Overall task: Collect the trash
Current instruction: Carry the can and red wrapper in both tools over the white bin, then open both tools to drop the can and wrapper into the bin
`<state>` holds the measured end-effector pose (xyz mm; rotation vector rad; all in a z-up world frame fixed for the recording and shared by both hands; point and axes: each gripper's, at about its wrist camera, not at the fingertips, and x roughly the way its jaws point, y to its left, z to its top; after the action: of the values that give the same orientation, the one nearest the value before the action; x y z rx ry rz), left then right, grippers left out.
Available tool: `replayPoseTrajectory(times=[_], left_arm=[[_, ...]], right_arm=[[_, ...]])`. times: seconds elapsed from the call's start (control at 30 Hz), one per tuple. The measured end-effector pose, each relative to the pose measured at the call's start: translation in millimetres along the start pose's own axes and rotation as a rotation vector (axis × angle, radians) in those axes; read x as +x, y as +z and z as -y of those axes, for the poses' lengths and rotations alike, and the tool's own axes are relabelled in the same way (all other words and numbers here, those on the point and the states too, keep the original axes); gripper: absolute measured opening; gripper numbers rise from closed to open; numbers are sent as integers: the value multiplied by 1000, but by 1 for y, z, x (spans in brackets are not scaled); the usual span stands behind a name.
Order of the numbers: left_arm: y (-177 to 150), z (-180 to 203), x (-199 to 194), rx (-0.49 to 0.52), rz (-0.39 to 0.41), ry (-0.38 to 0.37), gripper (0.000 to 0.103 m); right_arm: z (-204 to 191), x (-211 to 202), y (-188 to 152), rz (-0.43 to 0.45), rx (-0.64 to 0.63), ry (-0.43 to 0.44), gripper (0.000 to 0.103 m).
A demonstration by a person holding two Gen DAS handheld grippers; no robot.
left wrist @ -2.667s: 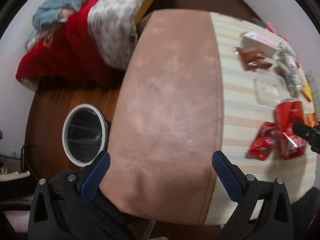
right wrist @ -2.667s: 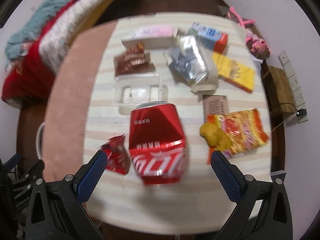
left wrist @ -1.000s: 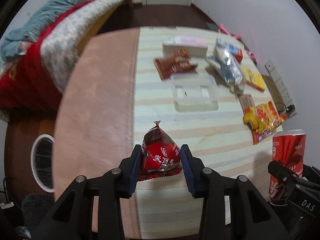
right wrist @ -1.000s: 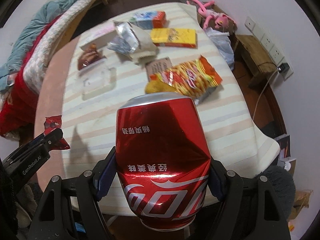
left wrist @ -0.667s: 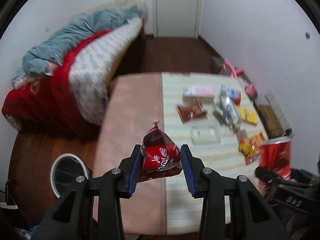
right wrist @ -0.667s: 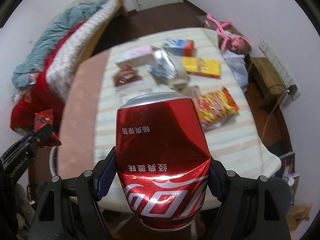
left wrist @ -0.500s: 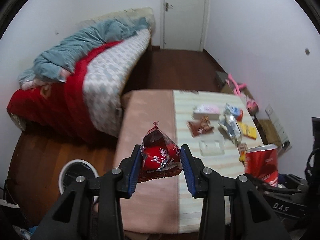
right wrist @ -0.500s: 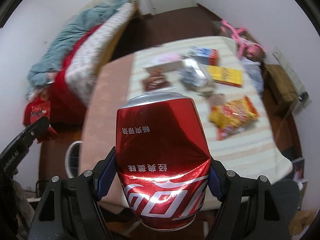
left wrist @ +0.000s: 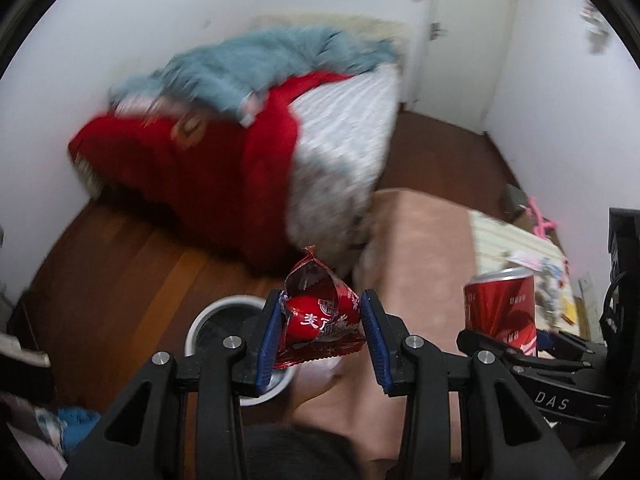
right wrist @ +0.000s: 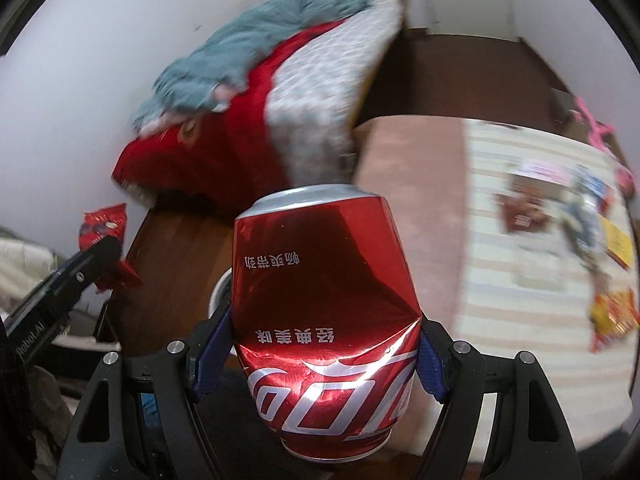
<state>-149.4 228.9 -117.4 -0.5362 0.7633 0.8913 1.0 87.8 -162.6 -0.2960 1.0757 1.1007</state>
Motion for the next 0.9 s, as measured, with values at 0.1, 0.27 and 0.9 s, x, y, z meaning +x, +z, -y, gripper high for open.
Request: replayPoseTrajectory(times=[0.1, 0.27, 0.9], left_arm=[[-10, -57, 42, -87, -88, 15, 36], [-28, -140, 123, -234, -242, 11, 35], [-76, -227, 212, -359, -396, 184, 100]], right_arm=[[-46, 63, 10, -84, -65, 19, 79], [-91, 174, 14, -244, -108, 44, 79], [-125, 368, 8, -512, -132, -43, 103]])
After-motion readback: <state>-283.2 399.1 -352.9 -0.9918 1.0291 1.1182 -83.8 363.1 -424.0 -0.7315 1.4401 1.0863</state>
